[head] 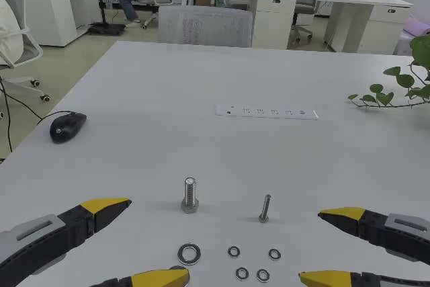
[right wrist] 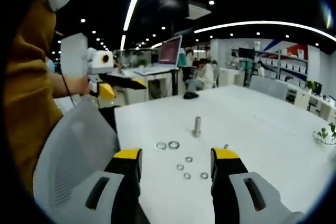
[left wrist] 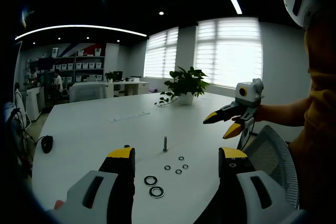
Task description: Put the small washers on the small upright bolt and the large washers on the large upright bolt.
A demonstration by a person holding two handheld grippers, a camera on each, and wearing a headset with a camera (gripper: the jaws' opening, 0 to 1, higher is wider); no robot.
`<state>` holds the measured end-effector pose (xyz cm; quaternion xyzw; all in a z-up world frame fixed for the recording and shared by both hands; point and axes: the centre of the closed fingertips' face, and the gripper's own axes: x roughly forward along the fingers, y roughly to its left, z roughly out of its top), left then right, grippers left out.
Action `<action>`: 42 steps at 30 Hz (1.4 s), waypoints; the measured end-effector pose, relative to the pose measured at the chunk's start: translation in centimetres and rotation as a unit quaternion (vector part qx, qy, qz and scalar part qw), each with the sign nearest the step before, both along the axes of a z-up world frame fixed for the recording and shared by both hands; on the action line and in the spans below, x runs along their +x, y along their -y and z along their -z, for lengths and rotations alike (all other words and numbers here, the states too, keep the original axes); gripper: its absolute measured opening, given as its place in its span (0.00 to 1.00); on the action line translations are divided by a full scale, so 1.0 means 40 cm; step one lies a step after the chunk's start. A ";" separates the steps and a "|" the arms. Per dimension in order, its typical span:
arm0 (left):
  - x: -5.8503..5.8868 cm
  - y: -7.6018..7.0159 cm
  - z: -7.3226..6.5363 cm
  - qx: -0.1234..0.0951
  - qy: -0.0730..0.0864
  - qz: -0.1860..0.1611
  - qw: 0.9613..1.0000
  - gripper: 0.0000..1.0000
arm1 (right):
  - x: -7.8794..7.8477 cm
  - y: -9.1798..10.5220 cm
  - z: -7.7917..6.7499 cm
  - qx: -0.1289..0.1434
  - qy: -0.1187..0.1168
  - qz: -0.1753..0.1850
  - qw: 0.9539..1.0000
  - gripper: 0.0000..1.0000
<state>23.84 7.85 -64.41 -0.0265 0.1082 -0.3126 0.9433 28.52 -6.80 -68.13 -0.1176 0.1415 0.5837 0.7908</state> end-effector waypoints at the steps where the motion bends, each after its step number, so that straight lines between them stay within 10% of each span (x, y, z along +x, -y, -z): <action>1: 0.000 0.001 0.000 0.000 0.000 0.000 1.000 0.63 | 0.001 0.002 0.003 -0.002 -0.001 0.001 1.000 0.54; 42: -0.015 0.000 0.003 -0.002 0.000 -0.004 1.000 0.63 | -0.004 -0.019 0.028 -0.025 -0.005 -0.027 0.999 0.52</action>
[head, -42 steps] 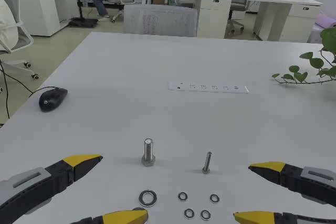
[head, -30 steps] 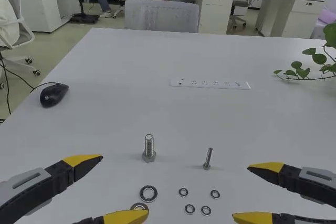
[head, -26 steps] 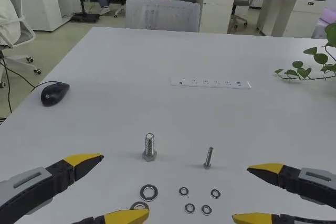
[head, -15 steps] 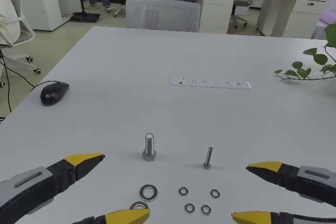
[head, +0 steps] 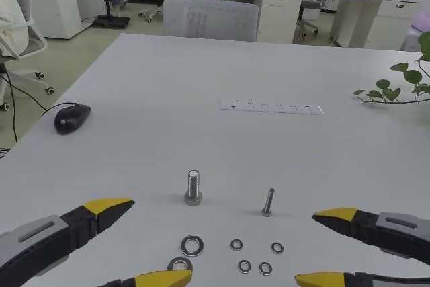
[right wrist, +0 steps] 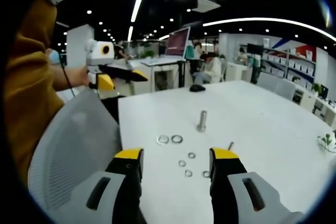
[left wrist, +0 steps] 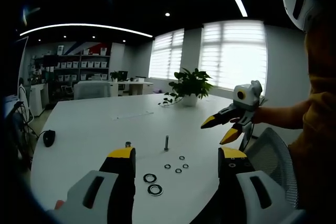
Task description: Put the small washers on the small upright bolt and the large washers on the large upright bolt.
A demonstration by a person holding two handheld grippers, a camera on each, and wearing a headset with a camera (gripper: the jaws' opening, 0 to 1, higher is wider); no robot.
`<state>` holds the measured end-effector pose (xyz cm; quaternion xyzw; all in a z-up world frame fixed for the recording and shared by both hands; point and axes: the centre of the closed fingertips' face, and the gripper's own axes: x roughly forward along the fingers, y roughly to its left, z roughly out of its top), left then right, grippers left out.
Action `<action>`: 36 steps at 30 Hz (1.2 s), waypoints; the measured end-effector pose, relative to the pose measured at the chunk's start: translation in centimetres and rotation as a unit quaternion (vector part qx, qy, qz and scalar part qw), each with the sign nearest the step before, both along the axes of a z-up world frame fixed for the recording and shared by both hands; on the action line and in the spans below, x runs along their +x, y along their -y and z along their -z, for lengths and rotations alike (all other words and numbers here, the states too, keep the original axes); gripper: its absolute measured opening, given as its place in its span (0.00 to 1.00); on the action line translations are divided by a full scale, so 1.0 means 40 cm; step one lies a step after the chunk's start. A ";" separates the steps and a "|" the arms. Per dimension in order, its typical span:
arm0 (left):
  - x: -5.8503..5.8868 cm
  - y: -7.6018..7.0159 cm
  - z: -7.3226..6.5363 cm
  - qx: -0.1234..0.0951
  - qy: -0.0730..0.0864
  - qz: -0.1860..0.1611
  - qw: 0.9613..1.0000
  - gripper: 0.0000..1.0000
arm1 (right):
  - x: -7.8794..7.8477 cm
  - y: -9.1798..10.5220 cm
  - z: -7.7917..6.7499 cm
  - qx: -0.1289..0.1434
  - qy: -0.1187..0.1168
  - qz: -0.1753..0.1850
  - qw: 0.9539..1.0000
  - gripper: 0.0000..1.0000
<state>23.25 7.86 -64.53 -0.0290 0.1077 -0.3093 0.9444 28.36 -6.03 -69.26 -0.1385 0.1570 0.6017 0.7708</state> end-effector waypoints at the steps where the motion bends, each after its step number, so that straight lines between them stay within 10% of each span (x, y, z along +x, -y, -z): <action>1: 0.000 0.000 -0.001 -0.001 0.000 0.000 1.000 0.63 | -0.001 0.001 0.001 -0.001 -0.001 -0.001 1.000 0.52; 16: 0.000 -0.001 -0.005 -0.003 0.005 -0.010 1.000 0.63 | 0.008 -0.020 0.018 -0.034 0.004 -0.037 0.999 0.50; 36: 0.020 -0.006 -0.005 -0.012 0.010 -0.015 1.000 0.63 | 0.031 -0.043 0.102 -0.132 -0.001 -0.116 0.984 0.48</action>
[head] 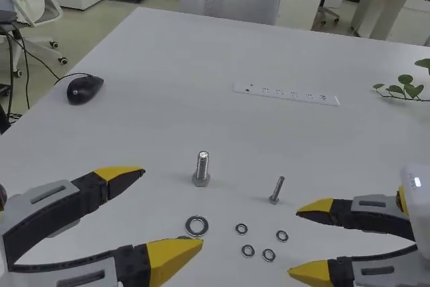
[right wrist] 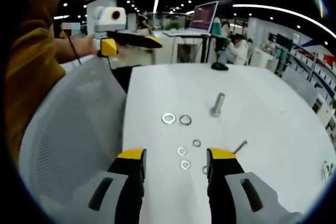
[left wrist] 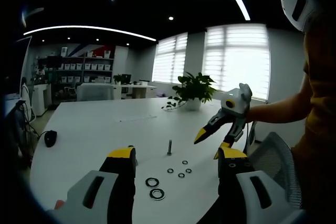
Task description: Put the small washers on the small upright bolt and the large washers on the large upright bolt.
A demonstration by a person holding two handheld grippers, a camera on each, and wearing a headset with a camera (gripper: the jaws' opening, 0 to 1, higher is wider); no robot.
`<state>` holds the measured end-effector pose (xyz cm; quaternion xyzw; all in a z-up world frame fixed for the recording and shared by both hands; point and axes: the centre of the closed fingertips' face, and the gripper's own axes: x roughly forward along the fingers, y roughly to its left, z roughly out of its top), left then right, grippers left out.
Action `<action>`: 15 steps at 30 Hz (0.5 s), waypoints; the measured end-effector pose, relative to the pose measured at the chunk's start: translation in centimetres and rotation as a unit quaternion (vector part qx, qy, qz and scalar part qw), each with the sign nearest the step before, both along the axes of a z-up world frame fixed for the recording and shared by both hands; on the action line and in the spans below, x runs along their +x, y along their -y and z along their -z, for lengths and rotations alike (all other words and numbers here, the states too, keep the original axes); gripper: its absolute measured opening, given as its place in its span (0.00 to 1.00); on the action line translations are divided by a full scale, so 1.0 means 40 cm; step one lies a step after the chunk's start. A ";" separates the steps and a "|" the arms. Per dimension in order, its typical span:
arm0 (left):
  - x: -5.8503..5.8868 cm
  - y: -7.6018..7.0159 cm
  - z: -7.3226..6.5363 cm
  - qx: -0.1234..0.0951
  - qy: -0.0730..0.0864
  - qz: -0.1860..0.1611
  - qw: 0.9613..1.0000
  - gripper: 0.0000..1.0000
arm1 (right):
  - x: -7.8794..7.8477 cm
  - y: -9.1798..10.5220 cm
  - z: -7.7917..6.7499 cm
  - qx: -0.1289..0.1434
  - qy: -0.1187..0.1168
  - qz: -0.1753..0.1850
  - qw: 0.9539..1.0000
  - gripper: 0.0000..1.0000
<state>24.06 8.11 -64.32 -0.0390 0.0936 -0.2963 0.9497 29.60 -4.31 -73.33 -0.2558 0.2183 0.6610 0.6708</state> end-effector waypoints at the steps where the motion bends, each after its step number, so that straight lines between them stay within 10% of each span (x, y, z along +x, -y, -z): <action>1: 0.001 0.002 0.001 0.000 0.000 0.001 1.000 0.63 | 0.003 -0.002 0.004 -0.006 0.003 -0.005 1.000 0.48; 15: 0.008 0.000 0.012 0.004 -0.011 0.004 1.000 0.63 | 0.001 -0.019 0.052 -0.053 -0.003 -0.057 0.997 0.48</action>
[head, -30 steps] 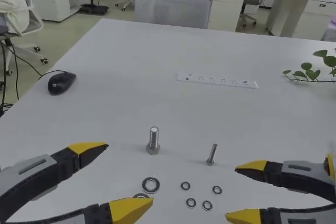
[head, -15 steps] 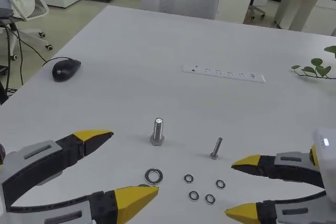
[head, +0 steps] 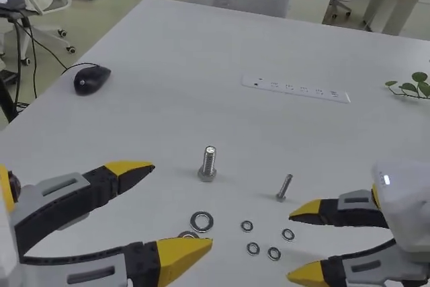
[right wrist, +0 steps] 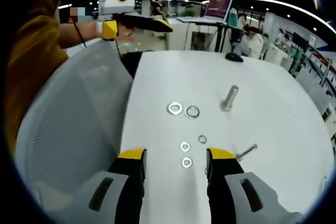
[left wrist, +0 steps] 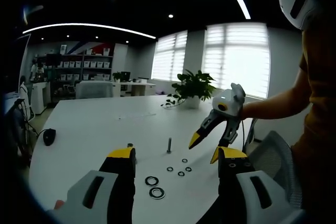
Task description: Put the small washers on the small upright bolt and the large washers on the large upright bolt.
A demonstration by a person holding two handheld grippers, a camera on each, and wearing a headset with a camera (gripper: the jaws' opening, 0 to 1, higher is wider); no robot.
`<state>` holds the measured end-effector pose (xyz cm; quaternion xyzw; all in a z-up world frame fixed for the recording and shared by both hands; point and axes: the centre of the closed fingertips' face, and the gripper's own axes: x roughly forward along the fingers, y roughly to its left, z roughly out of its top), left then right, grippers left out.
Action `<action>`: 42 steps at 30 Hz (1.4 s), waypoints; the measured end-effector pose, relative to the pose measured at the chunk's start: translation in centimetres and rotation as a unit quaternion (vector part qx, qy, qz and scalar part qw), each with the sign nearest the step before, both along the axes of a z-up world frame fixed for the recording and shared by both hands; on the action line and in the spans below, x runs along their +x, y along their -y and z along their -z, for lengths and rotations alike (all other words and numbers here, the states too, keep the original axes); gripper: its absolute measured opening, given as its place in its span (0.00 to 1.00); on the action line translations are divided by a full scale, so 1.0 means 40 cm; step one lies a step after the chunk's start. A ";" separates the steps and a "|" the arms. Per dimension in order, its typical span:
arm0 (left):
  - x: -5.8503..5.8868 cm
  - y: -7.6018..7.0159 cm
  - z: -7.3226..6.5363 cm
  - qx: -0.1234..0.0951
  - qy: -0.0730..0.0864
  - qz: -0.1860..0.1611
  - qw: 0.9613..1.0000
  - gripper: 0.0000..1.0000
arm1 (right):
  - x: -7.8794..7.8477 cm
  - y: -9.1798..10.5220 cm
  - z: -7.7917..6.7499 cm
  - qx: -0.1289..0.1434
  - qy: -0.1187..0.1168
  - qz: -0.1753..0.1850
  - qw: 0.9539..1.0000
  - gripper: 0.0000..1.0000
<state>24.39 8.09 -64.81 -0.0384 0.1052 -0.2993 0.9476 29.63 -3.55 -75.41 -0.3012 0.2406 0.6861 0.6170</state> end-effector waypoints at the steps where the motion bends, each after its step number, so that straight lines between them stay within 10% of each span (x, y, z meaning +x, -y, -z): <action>1: 0.000 -0.002 0.001 0.001 -0.001 0.000 1.000 0.63 | 0.000 -0.001 0.003 -0.005 0.000 -0.006 1.000 0.48; 30: 0.001 -0.009 0.004 -0.007 0.002 -0.013 1.000 0.63 | 0.019 0.011 0.121 -0.166 0.063 -0.118 0.977 0.44; 42: 0.005 -0.009 0.006 -0.004 0.005 -0.016 1.000 0.63 | 0.037 0.002 0.127 -0.181 0.062 -0.128 0.973 0.40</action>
